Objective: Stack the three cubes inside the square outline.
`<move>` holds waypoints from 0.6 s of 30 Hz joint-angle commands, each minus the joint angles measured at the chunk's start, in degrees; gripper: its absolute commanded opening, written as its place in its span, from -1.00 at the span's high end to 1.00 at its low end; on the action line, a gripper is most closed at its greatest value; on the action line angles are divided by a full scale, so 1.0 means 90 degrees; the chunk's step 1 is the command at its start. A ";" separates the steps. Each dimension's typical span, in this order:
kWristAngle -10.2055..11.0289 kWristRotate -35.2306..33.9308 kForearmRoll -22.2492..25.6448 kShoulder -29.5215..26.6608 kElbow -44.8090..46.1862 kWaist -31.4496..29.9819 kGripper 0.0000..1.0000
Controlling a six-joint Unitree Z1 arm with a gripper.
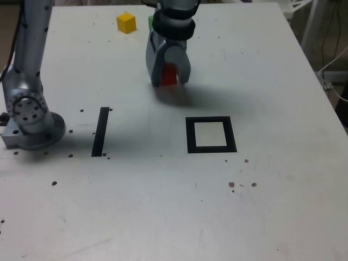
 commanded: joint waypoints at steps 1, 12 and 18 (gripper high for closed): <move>-0.0062 -0.0100 0.0115 -0.0099 -0.0082 -0.0244 0.45; -0.0295 -0.0893 0.0508 -0.0181 -0.0470 -0.1761 0.45; -0.0382 -0.1299 0.0631 -0.0107 -0.0737 -0.2429 0.45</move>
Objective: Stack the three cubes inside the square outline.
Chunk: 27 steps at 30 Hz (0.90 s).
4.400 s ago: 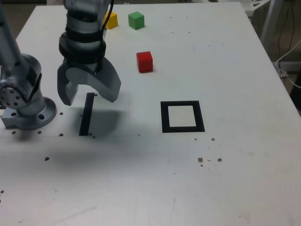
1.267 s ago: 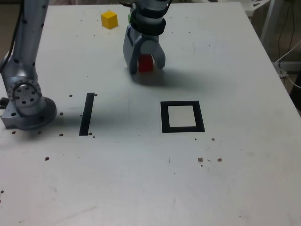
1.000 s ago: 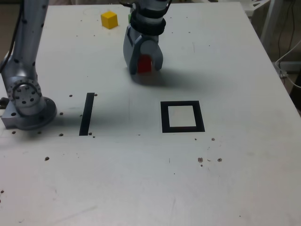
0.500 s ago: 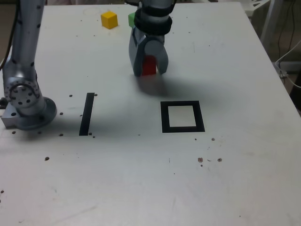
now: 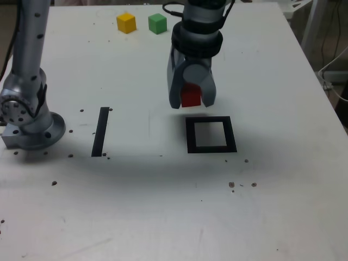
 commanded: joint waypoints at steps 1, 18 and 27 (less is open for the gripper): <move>-0.0038 -0.0085 0.0051 0.0063 -0.0088 -0.0156 0.45; -0.0279 -0.0364 0.0028 0.0654 -0.0476 -0.0871 0.45; -0.0312 -0.0376 -0.0078 0.0894 -0.0561 -0.0927 0.45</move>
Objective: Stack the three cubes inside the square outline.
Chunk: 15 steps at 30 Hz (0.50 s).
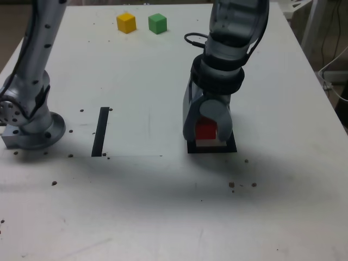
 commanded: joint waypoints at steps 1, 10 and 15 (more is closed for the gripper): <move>0.0005 -0.0011 -0.0041 0.0064 -0.0039 -0.0015 0.45; 0.0066 -0.0001 -0.0205 0.0112 0.0034 0.0018 0.43; 0.0040 0.0075 -0.0275 0.0145 0.0130 0.0081 -0.24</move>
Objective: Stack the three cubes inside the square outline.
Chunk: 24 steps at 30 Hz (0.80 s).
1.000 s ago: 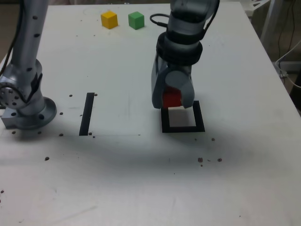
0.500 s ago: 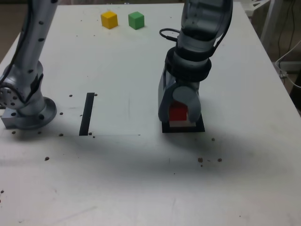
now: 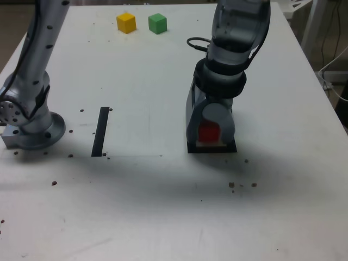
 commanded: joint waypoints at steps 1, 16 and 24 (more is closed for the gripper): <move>-0.0025 0.0044 -0.0036 0.0033 0.0047 0.0028 -0.45; 0.0061 0.0078 -0.0153 -0.0296 0.0317 0.0109 -0.99; 0.0471 0.0164 0.0209 -0.1162 0.0832 0.0832 -0.99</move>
